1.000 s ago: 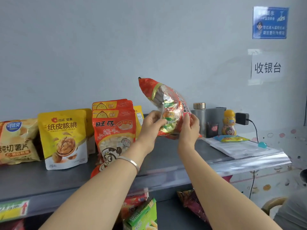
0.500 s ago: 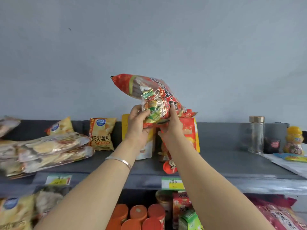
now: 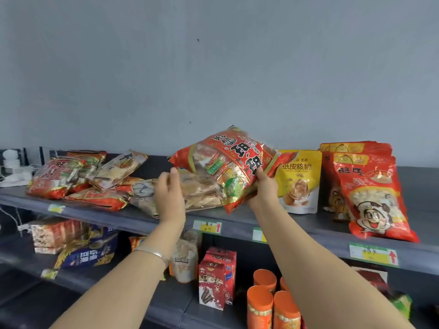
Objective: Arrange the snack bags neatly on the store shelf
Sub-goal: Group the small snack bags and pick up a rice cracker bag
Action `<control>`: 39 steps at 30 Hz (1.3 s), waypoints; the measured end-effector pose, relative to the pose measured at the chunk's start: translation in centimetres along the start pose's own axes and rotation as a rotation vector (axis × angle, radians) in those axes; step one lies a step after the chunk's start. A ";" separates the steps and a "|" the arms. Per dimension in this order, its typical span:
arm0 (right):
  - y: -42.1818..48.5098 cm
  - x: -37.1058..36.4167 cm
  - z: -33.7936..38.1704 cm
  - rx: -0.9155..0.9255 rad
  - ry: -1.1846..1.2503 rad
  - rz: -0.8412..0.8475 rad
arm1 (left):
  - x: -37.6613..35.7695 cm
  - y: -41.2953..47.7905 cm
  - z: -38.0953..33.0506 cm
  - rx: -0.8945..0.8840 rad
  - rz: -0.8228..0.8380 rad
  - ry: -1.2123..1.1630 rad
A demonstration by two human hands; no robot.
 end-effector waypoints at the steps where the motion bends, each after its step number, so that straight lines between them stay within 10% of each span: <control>1: -0.3 -0.8 -0.9 0.001 -0.020 0.016 | 1.9 1.0 -0.2 -0.088 -0.074 0.094; 17: 0.6 -17.2 -13.7 0.012 -0.605 0.716 | 15.6 12.2 6.2 -0.049 0.089 0.889; 24: -0.2 -26.7 -19.5 0.303 -1.281 1.170 | 21.0 15.2 10.7 0.236 0.006 0.587; 29: -0.6 -33.2 -24.5 0.605 -1.784 1.164 | 25.4 17.3 13.0 0.379 -0.082 0.382; 39: -0.5 -40.7 -30.9 0.232 -1.382 1.278 | 35.6 24.8 13.3 0.475 -0.087 0.304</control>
Point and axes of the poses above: each hand's wrist, its own y-axis towards the middle knuckle, its own x-axis out of the back of the hand, z = x × y, the point moved 4 cm from there along y, towards the middle knuckle, and after that the axes turned 7 degrees about -y, right-handed, at the moved point
